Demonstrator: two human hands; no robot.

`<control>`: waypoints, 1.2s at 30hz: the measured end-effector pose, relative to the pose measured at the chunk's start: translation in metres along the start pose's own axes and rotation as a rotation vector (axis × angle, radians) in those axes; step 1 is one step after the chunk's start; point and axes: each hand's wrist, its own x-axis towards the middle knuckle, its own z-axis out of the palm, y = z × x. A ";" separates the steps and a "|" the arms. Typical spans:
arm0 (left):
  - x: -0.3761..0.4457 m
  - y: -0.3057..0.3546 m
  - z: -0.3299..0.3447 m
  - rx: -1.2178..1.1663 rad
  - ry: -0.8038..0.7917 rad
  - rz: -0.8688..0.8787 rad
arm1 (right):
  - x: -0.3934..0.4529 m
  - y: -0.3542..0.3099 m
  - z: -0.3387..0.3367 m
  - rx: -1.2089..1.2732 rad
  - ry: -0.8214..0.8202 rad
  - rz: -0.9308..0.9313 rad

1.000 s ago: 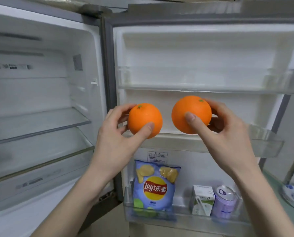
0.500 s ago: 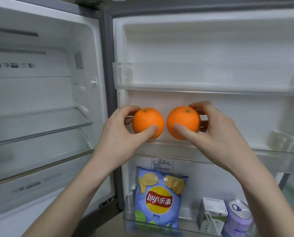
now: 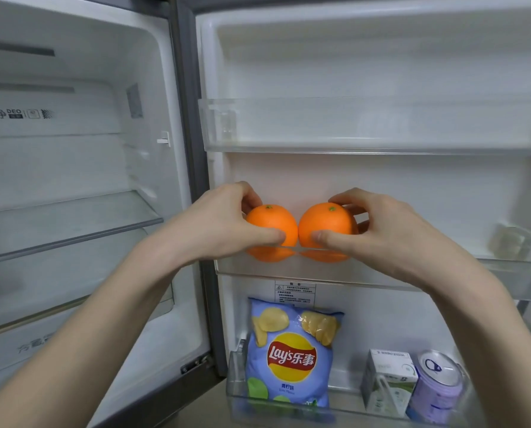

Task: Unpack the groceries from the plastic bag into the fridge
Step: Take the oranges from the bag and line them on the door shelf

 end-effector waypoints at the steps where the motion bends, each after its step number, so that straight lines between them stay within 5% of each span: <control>1: 0.000 0.000 -0.001 -0.005 -0.007 0.001 | 0.001 0.000 -0.001 0.005 -0.011 0.004; 11: -0.008 -0.006 0.011 -0.126 0.093 0.023 | -0.006 -0.003 0.000 -0.040 -0.001 0.001; 22: -0.075 -0.040 0.054 -0.217 0.529 0.258 | -0.055 0.013 0.031 -0.089 0.425 -0.107; 30: -0.121 -0.076 0.094 -0.192 0.507 0.411 | -0.148 0.015 0.082 -0.021 0.599 -0.084; 36: -0.157 -0.095 0.127 -0.253 0.359 0.576 | -0.237 0.011 0.119 -0.295 0.577 0.125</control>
